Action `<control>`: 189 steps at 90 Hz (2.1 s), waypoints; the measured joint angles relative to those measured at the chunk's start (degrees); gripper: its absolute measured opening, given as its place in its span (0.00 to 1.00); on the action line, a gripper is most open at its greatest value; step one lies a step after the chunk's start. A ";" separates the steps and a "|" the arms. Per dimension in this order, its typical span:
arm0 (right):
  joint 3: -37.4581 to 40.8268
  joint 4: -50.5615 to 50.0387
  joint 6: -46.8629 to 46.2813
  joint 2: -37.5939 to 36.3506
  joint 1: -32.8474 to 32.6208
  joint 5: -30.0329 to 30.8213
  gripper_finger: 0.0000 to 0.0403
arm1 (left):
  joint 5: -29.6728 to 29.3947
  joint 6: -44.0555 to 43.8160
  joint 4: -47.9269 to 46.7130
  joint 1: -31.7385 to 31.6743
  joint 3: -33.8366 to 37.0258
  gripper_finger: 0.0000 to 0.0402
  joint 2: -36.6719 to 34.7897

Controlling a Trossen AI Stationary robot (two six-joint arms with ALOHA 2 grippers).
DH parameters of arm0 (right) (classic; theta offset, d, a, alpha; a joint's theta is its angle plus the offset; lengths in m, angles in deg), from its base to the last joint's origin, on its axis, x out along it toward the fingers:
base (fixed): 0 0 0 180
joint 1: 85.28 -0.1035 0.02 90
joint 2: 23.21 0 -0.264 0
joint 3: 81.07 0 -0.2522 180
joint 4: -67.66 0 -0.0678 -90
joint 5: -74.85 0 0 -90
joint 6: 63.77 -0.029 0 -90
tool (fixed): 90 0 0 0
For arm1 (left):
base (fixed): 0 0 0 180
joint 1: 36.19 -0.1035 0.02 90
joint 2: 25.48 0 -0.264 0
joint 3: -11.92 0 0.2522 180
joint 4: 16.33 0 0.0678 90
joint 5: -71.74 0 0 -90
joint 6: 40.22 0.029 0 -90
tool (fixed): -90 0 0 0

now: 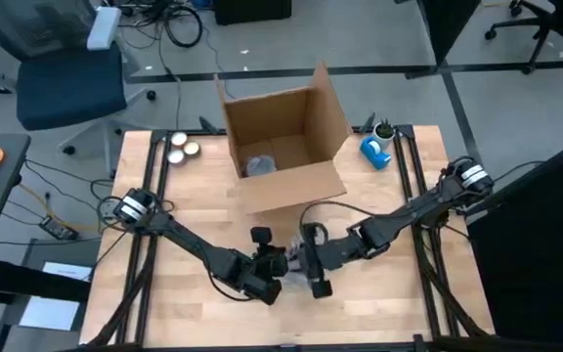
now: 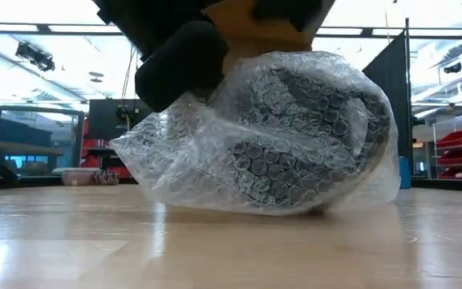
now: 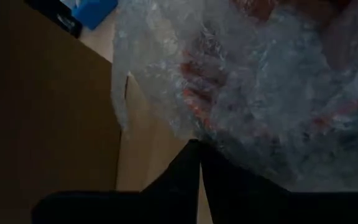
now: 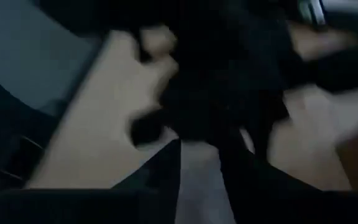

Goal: Wrap mug
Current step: Wrap the black mug with the bubble wrap

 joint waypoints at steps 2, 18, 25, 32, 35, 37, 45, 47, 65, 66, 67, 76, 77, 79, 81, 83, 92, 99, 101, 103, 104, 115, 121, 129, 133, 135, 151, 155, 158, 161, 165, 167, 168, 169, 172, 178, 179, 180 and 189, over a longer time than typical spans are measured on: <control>0.04 0.46 0.53 0.06 -0.20 -0.35 0.20 | 0.02 0.00 0.03 0.06 0.00 0.00 -0.01; -0.03 -5.96 -1.21 0.16 0.91 -0.59 0.08 | 0.05 0.11 0.17 -0.15 0.00 0.00 -0.01; -0.03 -5.61 -0.86 0.60 1.59 -3.77 0.02 | 0.04 0.16 0.34 -0.08 0.00 0.00 -0.01; -0.06 -5.58 -0.90 1.25 1.97 -5.54 0.02 | 0.04 0.18 0.31 -0.05 0.00 0.00 -0.01; -0.01 -5.84 -0.92 1.88 2.25 -6.42 0.02 | 0.02 0.20 0.33 -0.05 0.00 0.00 -0.01; -0.05 -5.39 -0.92 2.44 2.49 -7.03 0.01 | -0.03 0.22 0.37 -0.05 0.00 0.00 -0.01; -0.01 -6.86 -1.03 4.18 3.34 -7.59 0.00 | -0.30 0.25 0.19 -0.07 0.00 0.00 -0.01; -0.02 -6.63 -1.32 4.70 3.56 -7.41 0.00 | -0.44 0.25 -0.05 -0.07 0.00 0.00 -0.06; -0.12 -10.55 -3.93 5.44 4.31 -3.56 0.00 | -2.93 1.16 -5.03 1.89 -0.02 0.00 -2.94; -0.13 -10.73 -3.94 5.41 4.38 -3.55 0.00 | -3.21 1.18 -5.33 2.04 -0.02 0.00 -3.25; -0.14 -10.95 -3.95 5.39 4.46 -3.54 0.00 | -3.50 1.17 -5.65 2.19 -0.02 0.00 -3.61; -0.14 -13.08 -5.57 5.77 5.15 -3.89 0.00 | -5.55 -0.19 -9.79 3.73 -0.04 0.00 -7.31; -0.15 -13.32 -5.84 5.81 5.25 -4.00 0.00 | -5.55 -0.42 -10.25 3.81 -0.04 0.00 -7.81; -0.16 -13.95 -6.31 5.84 5.42 -4.31 0.00 | -5.55 -1.05 -11.07 3.97 -0.01 0.00 -8.91; -0.17 -14.60 -6.63 6.07 5.64 -4.66 0.00 | -5.57 -1.78 -11.51 4.10 0.08 0.00 -9.96; -0.23 -14.86 -6.86 6.57 5.83 -4.99 0.00 | -5.65 -2.48 -11.97 4.19 0.26 0.00 -11.14; -0.38 -14.87 -7.11 8.44 6.45 -7.06 0.00 | -5.70 -4.28 -11.55 4.54 2.51 0.00 -15.78; -0.48 -14.49 -7.53 10.41 6.90 -9.72 0.00 | -5.50 -4.78 -9.11 5.06 5.42 0.00 -18.58; -0.53 -14.45 -7.85 10.86 7.02 -10.45 0.00 | -5.49 -4.83 -8.42 5.12 6.30 0.00 -18.99; -0.59 -14.36 -8.21 11.36 7.13 -11.01 0.00 | -5.51 -4.77 -7.48 5.14 7.10 0.00 -19.43; -0.63 -14.30 -8.34 11.55 7.16 -11.31 0.00 | -5.52 -4.73 -6.79 5.20 7.47 0.00 -19.64; -0.69 -14.31 -8.62 12.47 7.64 -13.11 0.00 | -4.30 -3.49 -2.14 5.33 10.52 0.00 -20.51; -0.50 -14.63 -8.62 11.72 7.79 -13.13 0.00 | -3.32 -3.13 -0.67 5.21 11.28 0.00 -20.49; -0.04 -16.25 -8.44 8.92 7.60 -11.83 0.00 | -2.84 -3.08 -0.90 4.87 11.43 0.00 -20.49; 0.14 -16.86 -8.47 7.59 7.57 -11.05 0.00 | -2.73 -3.05 -0.76 4.86 11.41 0.00 -20.51; 0.26 -17.58 -8.46 6.76 7.57 -10.88 0.00 | -2.72 -2.91 -0.72 4.85 11.41 0.00 -20.51; 0.34 -21.26 -9.07 1.39 7.63 -10.60 0.00 | -2.54 -1.50 0.30 4.85 11.21 0.00 -20.48; 0.34 -22.25 -9.42 0.51 7.70 -10.62 0.00 | -2.52 -1.48 0.21 4.85 11.21 0.00 -20.49; 0.32 -22.84 -9.62 -0.08 7.70 -10.60 0.00 | -2.49 -1.48 0.21 4.85 11.21 0.00 -20.47; 0.30 -23.43 -9.97 -0.58 7.70 -10.57 0.00 | -2.47 -1.48 0.14 4.85 11.21 0.00 -20.45; 0.30 -23.73 -10.31 -1.19 7.68 -10.07 0.00 | -2.51 -1.48 0.15 4.83 11.21 0.00 -20.46; 0.30 -23.63 -10.36 -1.45 7.68 -9.67 0.00 | -2.51 -1.45 0.19 4.83 11.21 0.00 -20.47; 0.30 -23.50 -10.36 -1.56 7.68 -9.49 0.00 | -2.51 -1.43 0.18 4.83 11.21 0.00 -20.47; 0.30 -23.34 -10.34 -1.67 7.68 -9.32 0.00 | -2.51 -1.41 0.16 4.83 11.21 0.00 -20.47; 0.23 -22.72 -10.21 -1.94 7.70 -8.95 0.00 | -2.49 -1.39 0.13 4.83 11.21 0.00 -20.47; 0.21 -20.92 -9.16 -2.03 7.72 -8.83 0.00 | -2.49 -1.37 0.17 4.64 11.21 0.00 -20.47; 0.20 -20.56 -8.96 -1.95 7.73 -8.80 0.00 | -2.48 -1.37 0.17 4.60 11.21 0.00 -20.47; 0.20 -20.20 -8.75 -1.86 7.73 -8.78 0.00 | -2.47 -1.37 0.17 4.55 11.21 0.00 -20.47; 0.04 -19.30 -7.23 -0.42 8.00 -8.79 0.00 | -2.49 -1.27 0.17 4.12 11.21 0.00 -20.47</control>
